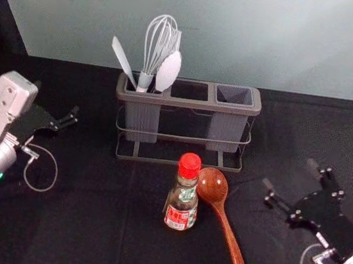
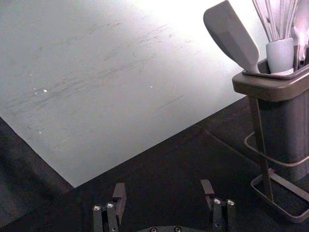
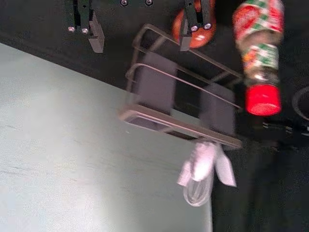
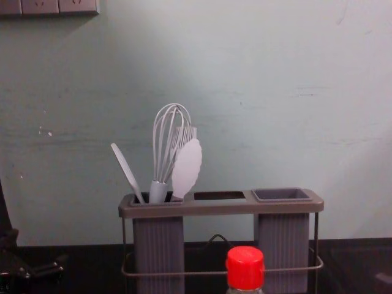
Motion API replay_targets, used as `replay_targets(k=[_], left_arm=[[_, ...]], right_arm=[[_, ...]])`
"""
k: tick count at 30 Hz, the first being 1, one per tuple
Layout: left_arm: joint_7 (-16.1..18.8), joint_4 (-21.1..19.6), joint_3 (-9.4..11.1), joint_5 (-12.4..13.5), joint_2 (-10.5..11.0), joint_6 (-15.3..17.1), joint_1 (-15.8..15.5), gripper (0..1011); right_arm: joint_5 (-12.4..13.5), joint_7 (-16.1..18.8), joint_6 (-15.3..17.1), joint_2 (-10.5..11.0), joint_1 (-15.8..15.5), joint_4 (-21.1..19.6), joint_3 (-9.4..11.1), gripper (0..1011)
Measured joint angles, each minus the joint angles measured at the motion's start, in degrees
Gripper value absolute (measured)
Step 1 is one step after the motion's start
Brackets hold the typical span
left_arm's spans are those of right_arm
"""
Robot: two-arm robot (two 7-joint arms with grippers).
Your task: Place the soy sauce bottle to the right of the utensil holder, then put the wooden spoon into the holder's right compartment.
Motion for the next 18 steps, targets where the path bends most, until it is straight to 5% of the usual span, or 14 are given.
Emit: replay_targets(k=[18], left_arm=[[0.00, 0.00, 0.00, 0.00, 0.00, 0.00, 0.00, 1011]], right_arm=[[1.53, 6.83, 0.69, -3.37, -0.23, -2.67, -2.65, 1004]])
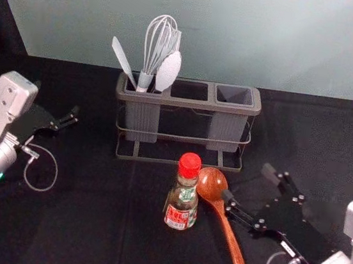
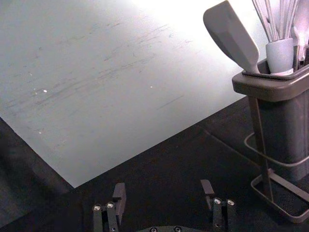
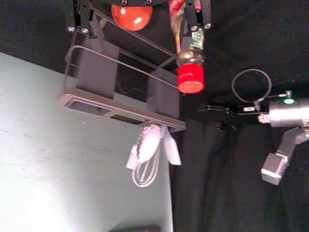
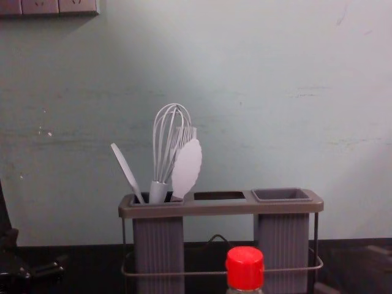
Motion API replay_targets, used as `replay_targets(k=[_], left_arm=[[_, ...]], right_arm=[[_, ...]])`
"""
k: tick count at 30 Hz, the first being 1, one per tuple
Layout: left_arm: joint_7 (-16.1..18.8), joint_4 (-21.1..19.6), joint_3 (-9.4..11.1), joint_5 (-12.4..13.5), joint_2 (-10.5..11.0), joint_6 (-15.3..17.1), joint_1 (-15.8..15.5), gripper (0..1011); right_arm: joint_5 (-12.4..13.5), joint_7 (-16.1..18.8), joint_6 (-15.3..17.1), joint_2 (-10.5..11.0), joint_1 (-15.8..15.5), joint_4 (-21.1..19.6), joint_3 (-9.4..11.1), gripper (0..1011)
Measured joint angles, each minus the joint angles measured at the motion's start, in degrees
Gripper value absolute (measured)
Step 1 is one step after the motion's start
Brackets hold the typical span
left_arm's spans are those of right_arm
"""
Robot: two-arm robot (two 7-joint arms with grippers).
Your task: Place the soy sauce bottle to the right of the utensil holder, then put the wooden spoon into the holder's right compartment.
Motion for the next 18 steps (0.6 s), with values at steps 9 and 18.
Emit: replay_targets(k=[9, 18], left_arm=[[0.00, 0.00, 0.00, 0.00, 0.00, 0.00, 0.00, 1011], [0.00, 0.00, 0.00, 0.00, 0.00, 0.00, 0.00, 1011]], right_arm=[[-0.48, 3.76, 1.93, -3.25, 3.50, 1.71, -2.10, 1004], [-0.76, 6.88, 3.27, -6.21, 6.72, 3.76, -3.36, 1004]])
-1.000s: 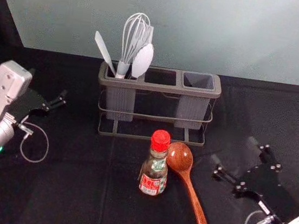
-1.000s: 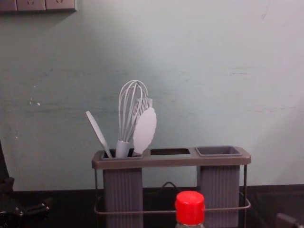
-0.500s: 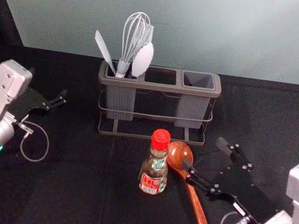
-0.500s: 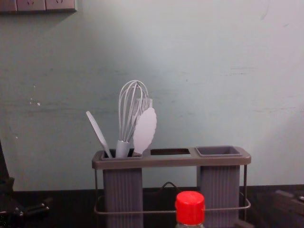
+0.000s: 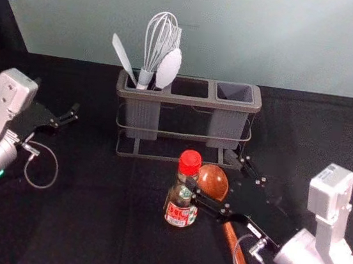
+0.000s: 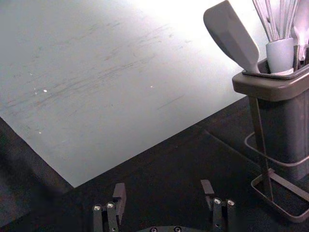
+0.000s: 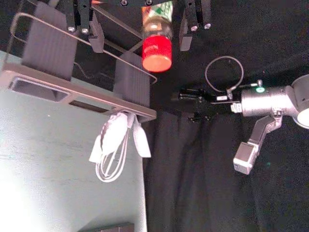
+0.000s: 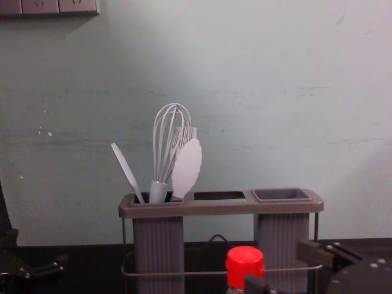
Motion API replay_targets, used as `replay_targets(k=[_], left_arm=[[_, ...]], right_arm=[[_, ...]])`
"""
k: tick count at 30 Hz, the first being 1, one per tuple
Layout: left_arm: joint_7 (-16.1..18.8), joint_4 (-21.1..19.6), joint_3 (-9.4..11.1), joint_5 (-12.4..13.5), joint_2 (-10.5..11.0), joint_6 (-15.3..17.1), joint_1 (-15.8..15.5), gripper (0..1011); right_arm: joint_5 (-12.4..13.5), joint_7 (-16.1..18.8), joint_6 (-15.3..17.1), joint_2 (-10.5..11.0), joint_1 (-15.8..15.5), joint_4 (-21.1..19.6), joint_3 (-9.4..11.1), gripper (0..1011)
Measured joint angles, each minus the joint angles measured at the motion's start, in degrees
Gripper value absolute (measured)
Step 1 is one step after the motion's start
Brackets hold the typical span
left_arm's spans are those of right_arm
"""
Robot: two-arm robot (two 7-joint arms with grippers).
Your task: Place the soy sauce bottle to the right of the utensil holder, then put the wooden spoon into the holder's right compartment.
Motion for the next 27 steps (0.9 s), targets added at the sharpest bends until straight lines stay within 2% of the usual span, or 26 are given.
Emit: replay_targets(k=[11, 27], left_arm=[[0.00, 0.00, 0.00, 0.00, 0.00, 0.00, 0.00, 1011], [0.00, 0.00, 0.00, 0.00, 0.00, 0.00, 0.00, 1011]], right_arm=[[-0.19, 3.38, 1.87, -3.69, 3.78, 3.31, -0.78, 1004], [-1.22, 5.81, 3.48, -6.74, 5.91, 6.08, -0.65, 1004]])
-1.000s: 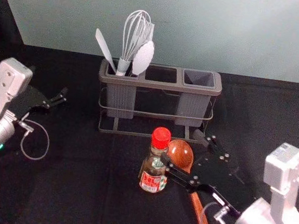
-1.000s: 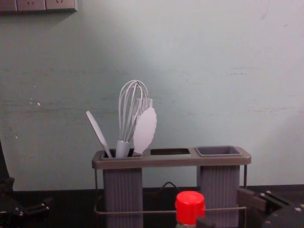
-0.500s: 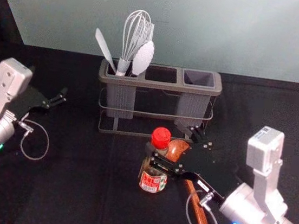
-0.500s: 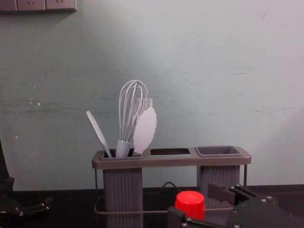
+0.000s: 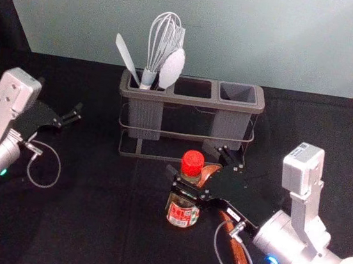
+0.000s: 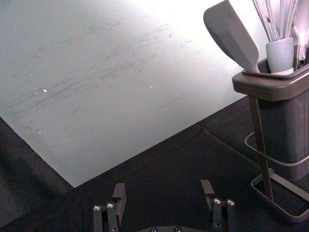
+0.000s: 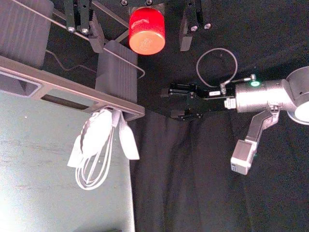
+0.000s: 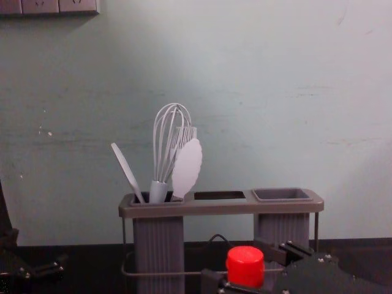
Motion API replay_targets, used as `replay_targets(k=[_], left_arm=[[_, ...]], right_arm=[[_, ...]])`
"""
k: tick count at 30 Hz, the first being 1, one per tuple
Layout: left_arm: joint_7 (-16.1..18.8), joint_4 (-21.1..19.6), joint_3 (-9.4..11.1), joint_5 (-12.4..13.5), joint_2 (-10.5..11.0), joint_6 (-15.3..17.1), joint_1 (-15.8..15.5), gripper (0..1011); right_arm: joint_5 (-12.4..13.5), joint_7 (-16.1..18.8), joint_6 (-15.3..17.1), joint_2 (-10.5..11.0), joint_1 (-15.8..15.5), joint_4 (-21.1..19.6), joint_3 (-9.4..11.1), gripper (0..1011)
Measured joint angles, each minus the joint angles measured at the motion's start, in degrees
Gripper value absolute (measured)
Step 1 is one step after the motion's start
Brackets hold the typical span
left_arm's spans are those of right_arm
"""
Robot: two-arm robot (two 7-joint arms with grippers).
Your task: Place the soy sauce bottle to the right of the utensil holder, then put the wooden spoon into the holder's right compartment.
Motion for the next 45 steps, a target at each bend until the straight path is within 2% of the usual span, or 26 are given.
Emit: replay_targets(k=[9, 15, 18, 24, 25, 27, 28, 30, 37, 45], left_arm=[[0.00, 0.00, 0.00, 0.00, 0.00, 0.00, 0.00, 1011], [0.00, 0.00, 0.00, 0.00, 0.00, 0.00, 0.00, 1011], [0.00, 0.00, 0.00, 0.00, 0.00, 0.00, 0.00, 1011], [0.00, 0.00, 0.00, 0.00, 0.00, 0.00, 0.00, 1011], [0.00, 0.00, 0.00, 0.00, 0.00, 0.00, 0.00, 1011], [0.00, 0.00, 0.00, 0.00, 0.00, 0.00, 0.00, 1011], [0.00, 0.00, 0.00, 0.00, 0.00, 0.00, 0.00, 1011], [0.00, 0.00, 0.00, 0.00, 0.00, 0.00, 0.00, 1011], [0.00, 0.00, 0.00, 0.00, 0.00, 0.00, 0.00, 1011], [0.00, 0.00, 0.00, 0.00, 0.00, 0.00, 0.00, 1011]], right_arm=[[-0.69, 0.22, 0.18, -0.93, 0.16, 0.42, 0.06, 1004], [-0.75, 0.29, 0.23, -1.38, 0.10, 0.46, 0.08, 915], [-0.73, 0.32, 0.23, -1.48, -0.06, 0.44, 0.18, 796], [-0.73, 0.36, 0.23, -1.64, -0.17, 0.54, 0.24, 653], [-0.72, 0.39, 0.22, -1.68, -0.15, 0.58, 0.27, 585], [-0.73, 0.42, 0.20, -1.70, -0.13, 0.62, 0.28, 547], [-0.76, 0.52, 0.15, -1.69, -0.08, 0.64, 0.28, 462], [-0.77, 0.60, 0.08, -1.67, -0.11, 0.62, 0.34, 405], [-0.61, 0.58, -0.02, -1.24, -0.82, -0.97, 0.91, 383], [0.23, 0.44, 0.28, 0.11, -2.22, -5.05, 2.19, 383]])
